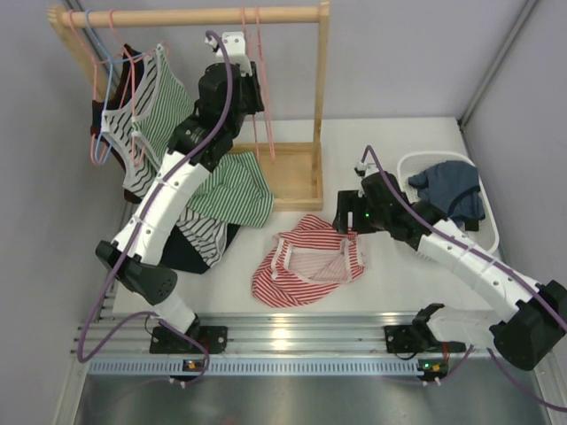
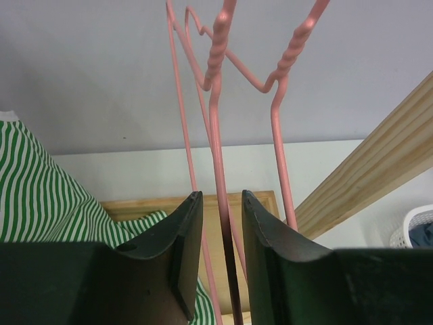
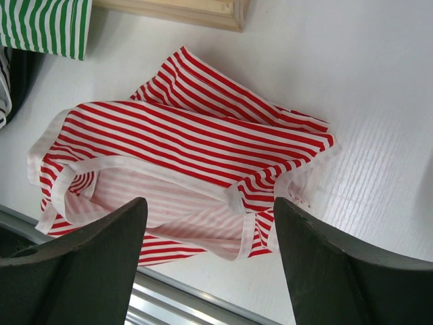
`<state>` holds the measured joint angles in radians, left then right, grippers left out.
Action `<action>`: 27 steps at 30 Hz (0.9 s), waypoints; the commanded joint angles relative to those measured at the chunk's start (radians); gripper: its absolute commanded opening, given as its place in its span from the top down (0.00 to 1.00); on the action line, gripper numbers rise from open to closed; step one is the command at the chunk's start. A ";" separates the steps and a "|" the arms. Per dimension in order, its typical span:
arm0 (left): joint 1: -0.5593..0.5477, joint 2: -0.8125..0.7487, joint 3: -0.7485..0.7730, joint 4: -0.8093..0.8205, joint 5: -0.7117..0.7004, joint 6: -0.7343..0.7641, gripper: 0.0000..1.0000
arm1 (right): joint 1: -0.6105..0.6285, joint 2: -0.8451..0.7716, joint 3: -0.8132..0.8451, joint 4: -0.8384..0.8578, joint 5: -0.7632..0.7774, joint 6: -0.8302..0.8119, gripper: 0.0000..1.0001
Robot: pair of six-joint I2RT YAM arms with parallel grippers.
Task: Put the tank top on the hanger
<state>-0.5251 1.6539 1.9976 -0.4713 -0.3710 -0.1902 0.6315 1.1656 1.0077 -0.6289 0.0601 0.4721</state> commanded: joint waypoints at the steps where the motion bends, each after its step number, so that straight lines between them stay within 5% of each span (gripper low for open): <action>1: 0.002 0.021 0.050 0.020 0.011 0.024 0.66 | -0.013 -0.029 0.008 0.018 0.015 -0.013 0.25; 22: 0.002 0.047 0.118 -0.047 -0.078 0.047 0.78 | -0.015 -0.032 0.006 0.015 0.018 -0.023 0.25; 27: 0.002 0.052 0.132 -0.052 -0.086 0.055 0.94 | -0.016 -0.032 0.008 0.014 0.020 -0.024 0.25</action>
<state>-0.5251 1.7241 2.0781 -0.5339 -0.4366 -0.1566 0.6315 1.1645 1.0077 -0.6296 0.0666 0.4633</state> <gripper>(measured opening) 0.091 0.752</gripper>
